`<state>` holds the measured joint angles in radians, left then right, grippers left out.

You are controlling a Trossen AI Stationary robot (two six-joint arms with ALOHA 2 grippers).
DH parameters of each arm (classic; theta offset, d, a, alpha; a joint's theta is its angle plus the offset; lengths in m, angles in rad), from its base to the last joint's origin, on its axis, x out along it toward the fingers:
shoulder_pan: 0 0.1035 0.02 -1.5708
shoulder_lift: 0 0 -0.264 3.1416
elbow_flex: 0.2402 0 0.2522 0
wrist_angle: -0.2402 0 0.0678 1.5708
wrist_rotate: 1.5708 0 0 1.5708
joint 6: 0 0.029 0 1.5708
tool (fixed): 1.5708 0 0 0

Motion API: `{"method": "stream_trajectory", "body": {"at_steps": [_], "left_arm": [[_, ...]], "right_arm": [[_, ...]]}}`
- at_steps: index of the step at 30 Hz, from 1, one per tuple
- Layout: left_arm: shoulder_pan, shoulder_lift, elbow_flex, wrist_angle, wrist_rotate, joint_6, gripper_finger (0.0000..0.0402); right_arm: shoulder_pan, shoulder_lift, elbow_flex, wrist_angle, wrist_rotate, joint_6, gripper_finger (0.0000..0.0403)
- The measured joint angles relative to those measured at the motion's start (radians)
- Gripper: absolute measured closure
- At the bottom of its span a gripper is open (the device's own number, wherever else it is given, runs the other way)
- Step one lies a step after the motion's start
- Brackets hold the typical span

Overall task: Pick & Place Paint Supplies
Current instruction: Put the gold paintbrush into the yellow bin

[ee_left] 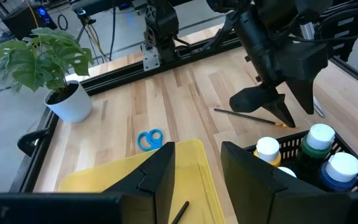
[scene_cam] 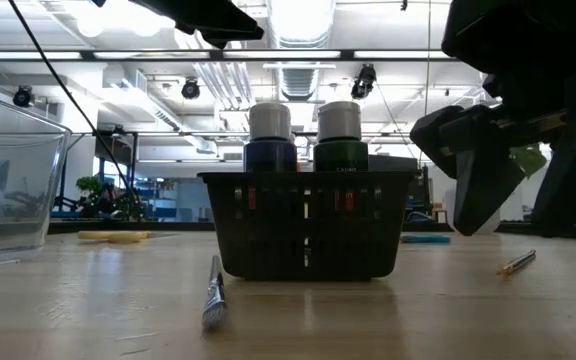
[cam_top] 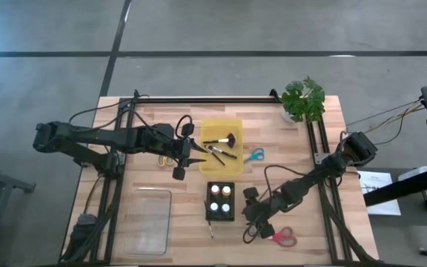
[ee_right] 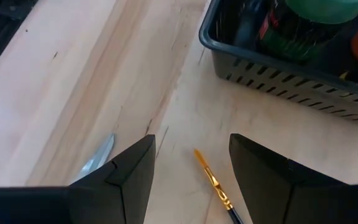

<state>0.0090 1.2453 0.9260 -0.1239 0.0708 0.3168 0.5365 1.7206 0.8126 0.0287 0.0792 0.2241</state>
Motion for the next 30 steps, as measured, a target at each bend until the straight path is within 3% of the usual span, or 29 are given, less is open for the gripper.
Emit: {"method": "stream_trajectory", "body": {"at_steps": [18, 21, 28, 30], "left_arm": [[0.000, 0.000, 0.000, 0.000, 0.000, 0.000, 0.0264], [0.000, 0.000, 0.000, 0.000, 0.000, 0.000, 0.0264], [0.000, 0.000, 0.000, 0.000, 0.000, 0.000, 0.0264], [0.000, 0.000, 0.000, 0.000, 0.000, 0.000, 0.0264]], "right_arm": [[0.000, 0.096, -0.032, 0.122, 0.006, -0.012, 0.0202], [0.000, 0.095, -0.032, 0.112, 0.006, -0.017, 0.0232], [-0.002, 0.095, -0.037, 0.072, 0.003, -0.017, 0.0367], [-0.002, 0.095, -0.041, 0.068, 0.003, -0.013, 0.0385]]}}
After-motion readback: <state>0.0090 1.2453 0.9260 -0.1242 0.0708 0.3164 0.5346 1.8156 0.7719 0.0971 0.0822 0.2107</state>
